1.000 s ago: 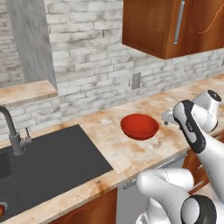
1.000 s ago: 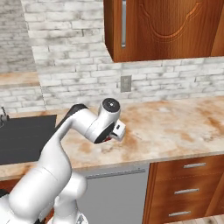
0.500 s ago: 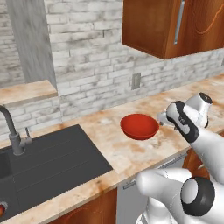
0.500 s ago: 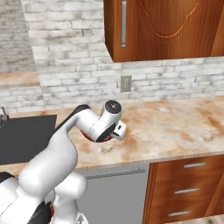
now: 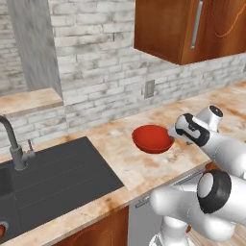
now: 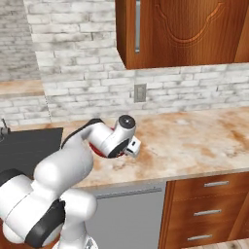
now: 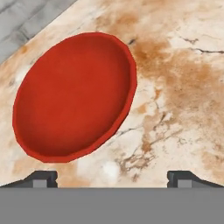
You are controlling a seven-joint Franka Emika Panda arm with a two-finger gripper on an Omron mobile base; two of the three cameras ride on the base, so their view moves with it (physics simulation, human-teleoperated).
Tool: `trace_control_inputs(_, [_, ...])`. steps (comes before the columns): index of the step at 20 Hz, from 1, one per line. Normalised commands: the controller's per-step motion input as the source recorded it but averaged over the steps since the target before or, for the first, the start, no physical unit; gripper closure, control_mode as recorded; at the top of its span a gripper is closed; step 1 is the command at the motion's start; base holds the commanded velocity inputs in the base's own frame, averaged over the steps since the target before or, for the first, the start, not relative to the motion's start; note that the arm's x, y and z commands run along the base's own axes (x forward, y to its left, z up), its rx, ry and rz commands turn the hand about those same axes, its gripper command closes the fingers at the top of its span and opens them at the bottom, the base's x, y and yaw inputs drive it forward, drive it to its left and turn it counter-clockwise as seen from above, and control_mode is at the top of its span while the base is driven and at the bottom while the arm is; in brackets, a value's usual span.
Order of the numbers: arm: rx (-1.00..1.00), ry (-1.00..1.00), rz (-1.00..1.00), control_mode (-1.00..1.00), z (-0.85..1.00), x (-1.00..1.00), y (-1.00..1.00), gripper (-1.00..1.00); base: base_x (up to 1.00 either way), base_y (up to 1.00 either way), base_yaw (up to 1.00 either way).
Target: Clear the mugs and bowl far away from the sink.
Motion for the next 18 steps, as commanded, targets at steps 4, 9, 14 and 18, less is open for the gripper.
trace_control_inputs(4, [0.00,0.09,-0.09,-1.00,-0.24,0.18,0.00,-1.00,0.00,0.00,0.00])
trace_control_inputs(9, [0.03,0.04,-0.03,-1.00,-0.16,0.18,0.00,-1.00,0.00,0.00,0.00])
trace_control_inputs(14, [0.03,0.00,0.00,-1.00,-0.20,0.21,0.00,-1.00,0.00,0.00,0.00])
trace_control_inputs(18, [0.00,0.00,0.00,-1.00,-0.28,0.19,0.00,-1.00,0.00,0.00,0.00])
